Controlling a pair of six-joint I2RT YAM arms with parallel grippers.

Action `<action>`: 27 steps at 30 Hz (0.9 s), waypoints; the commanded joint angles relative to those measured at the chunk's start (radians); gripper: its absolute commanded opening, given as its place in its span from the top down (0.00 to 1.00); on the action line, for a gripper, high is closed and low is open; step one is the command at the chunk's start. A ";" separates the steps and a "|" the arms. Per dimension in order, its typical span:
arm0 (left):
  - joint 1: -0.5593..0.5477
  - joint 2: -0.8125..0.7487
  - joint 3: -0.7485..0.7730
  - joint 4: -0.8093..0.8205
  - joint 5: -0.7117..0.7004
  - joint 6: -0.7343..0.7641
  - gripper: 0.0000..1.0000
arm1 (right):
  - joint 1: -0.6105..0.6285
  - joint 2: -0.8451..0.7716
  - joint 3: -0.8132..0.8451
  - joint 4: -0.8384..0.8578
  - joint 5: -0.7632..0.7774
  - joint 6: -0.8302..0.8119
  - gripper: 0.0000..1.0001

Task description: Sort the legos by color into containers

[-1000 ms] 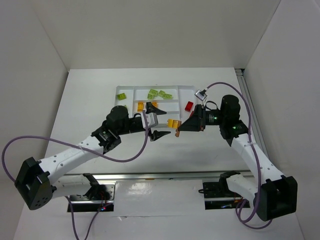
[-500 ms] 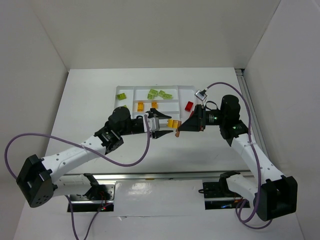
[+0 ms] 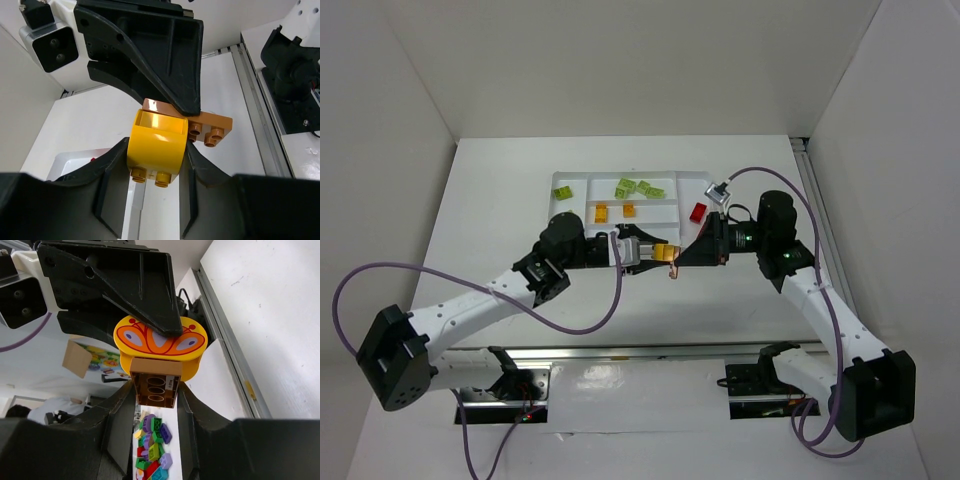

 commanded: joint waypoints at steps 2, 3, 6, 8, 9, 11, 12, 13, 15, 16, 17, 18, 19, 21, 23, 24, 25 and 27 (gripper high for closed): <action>-0.010 0.009 0.051 0.032 0.042 0.008 0.98 | 0.011 -0.003 0.029 -0.016 -0.002 -0.056 0.91; -0.010 0.009 0.051 0.020 0.030 0.008 1.00 | 0.011 -0.003 0.029 -0.016 0.010 -0.056 0.91; -0.010 -0.014 0.040 0.009 -0.002 0.039 1.00 | -0.010 -0.012 0.029 -0.033 0.010 -0.068 0.93; -0.010 -0.025 0.029 -0.015 -0.016 0.063 1.00 | -0.021 -0.012 0.029 -0.033 0.001 -0.068 0.94; 0.001 -0.035 0.029 -0.026 -0.016 0.074 1.00 | -0.035 -0.012 0.029 -0.033 0.001 -0.068 0.94; 0.032 -0.046 0.011 -0.052 -0.016 0.074 1.00 | -0.053 -0.012 0.038 -0.069 -0.010 -0.097 0.94; 0.032 -0.062 0.011 -0.061 -0.030 0.074 1.00 | -0.072 -0.012 0.038 -0.083 -0.010 -0.108 0.94; 0.045 -0.071 -0.003 -0.061 -0.030 0.074 1.00 | -0.081 -0.012 0.047 -0.100 -0.010 -0.122 0.94; 0.056 -0.098 -0.030 -0.077 -0.039 0.056 1.00 | -0.099 -0.012 0.047 -0.130 -0.010 -0.145 0.95; 0.070 -0.109 -0.039 -0.090 -0.053 0.055 1.00 | -0.099 -0.012 0.047 -0.130 -0.010 -0.145 0.95; 0.084 -0.118 -0.059 -0.090 -0.062 0.046 1.00 | -0.108 -0.012 0.056 -0.140 -0.010 -0.154 0.95; 0.093 -0.118 -0.060 -0.090 -0.062 0.046 1.00 | -0.109 -0.012 0.056 -0.140 0.000 -0.154 0.95; 0.093 -0.131 -0.072 -0.100 -0.062 0.037 1.00 | -0.109 -0.012 0.056 -0.140 0.016 -0.154 0.95; 0.114 -0.131 -0.063 -0.110 -0.082 -0.009 1.00 | -0.109 0.001 0.070 -0.171 0.042 -0.191 0.95; 0.137 -0.077 -0.043 -0.100 -0.210 -0.093 1.00 | -0.109 0.027 0.096 -0.206 0.117 -0.218 0.95; 0.147 -0.050 -0.006 -0.100 -0.314 -0.192 1.00 | -0.109 0.027 0.113 -0.218 0.147 -0.228 0.95; 0.156 -0.014 0.020 -0.109 -0.351 -0.239 1.00 | -0.109 0.037 0.122 -0.235 0.192 -0.228 0.95; 0.174 0.128 0.176 -0.245 -0.392 -0.370 1.00 | -0.109 0.047 0.148 -0.251 0.306 -0.242 0.95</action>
